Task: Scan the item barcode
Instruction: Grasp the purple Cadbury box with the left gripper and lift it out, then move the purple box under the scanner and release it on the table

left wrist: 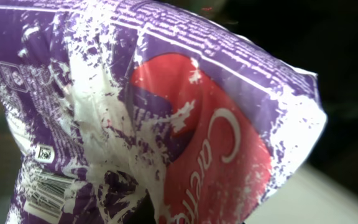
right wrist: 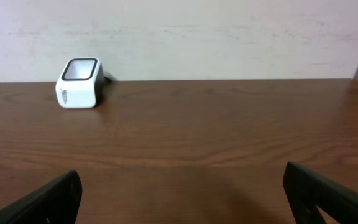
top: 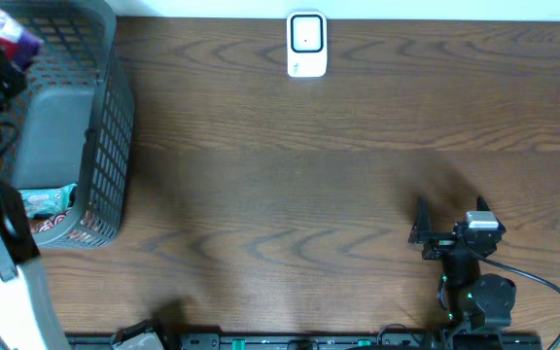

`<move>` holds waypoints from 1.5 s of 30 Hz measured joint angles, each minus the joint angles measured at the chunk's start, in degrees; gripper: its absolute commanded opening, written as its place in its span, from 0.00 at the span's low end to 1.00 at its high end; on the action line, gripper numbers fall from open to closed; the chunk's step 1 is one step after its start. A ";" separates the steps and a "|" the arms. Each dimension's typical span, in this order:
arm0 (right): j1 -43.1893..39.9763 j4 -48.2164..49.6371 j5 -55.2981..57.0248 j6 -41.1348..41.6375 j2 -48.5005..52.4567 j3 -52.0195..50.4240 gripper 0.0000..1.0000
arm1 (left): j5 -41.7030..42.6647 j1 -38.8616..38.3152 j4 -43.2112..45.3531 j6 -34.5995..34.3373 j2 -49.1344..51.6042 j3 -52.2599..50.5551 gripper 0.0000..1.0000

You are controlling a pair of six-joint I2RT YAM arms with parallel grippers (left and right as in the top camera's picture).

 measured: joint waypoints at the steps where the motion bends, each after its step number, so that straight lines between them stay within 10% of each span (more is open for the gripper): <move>1: 0.00 -0.02 0.00 0.00 0.00 0.00 0.99 | 0.85 -1.75 0.00 -3.28 -1.09 0.00 0.07; 18: 0.00 -0.02 0.00 0.00 0.00 0.00 0.99 | -4.02 -47.82 -8.81 -9.40 12.33 0.00 0.07; 32: 0.00 -0.02 0.00 0.00 0.02 0.00 0.99 | -15.10 -62.55 -2.60 -8.41 41.03 0.00 0.09; 36: 0.00 -0.02 0.00 0.00 0.00 0.00 0.99 | -15.37 -62.75 -1.36 -10.40 47.82 0.00 0.57; 45: 0.00 -0.02 0.00 0.00 0.02 0.00 0.99 | -15.72 -62.75 -1.29 -12.50 48.33 0.00 0.99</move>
